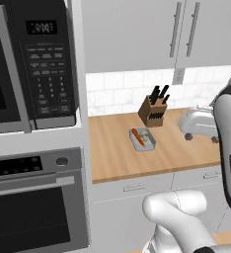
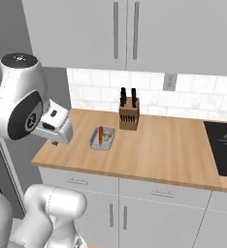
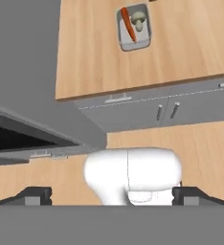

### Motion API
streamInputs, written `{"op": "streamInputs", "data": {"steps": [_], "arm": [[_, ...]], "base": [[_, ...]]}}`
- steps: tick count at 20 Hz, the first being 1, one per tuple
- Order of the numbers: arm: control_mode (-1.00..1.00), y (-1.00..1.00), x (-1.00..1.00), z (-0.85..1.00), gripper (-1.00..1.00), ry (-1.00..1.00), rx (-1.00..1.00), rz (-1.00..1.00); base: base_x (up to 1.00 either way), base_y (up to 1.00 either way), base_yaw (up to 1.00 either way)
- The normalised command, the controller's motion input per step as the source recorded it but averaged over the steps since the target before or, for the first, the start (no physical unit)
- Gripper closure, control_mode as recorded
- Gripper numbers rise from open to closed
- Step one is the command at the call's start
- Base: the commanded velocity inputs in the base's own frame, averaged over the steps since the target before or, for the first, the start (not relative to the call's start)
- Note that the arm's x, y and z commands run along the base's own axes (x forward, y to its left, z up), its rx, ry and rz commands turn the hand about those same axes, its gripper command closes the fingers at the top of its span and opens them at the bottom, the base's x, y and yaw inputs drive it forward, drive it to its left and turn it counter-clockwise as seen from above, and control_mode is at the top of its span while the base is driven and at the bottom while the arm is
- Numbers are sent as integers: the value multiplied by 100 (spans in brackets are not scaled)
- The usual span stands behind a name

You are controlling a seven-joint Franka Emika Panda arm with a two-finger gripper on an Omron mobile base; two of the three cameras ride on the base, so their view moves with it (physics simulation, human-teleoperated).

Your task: Take the meat container that has the fish and place it on the second highest rack of the freezer. Then take the vegetable container that has the carrot and mushroom and place it on the highest rack of the freezer.

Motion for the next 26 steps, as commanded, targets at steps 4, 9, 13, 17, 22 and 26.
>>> {"op": "streamInputs", "data": {"steps": [4,9,13,17,22,26], "arm": [[-100,0,56,-54,-100,21,4,-32],[-100,-7,70,-76,-100,16,1,-37],[-100,-19,94,-63,-100,10,6,-30],[-100,-17,89,-69,-100,1,23,-32],[-100,-10,84,-51,-100,1,24,-23],[-100,-4,78,-23,-100,9,0,-6]], "base": [[0,0,0],[0,0,0],[0,0,0],[0,0,0],[0,0,0],[0,0,0]]}}
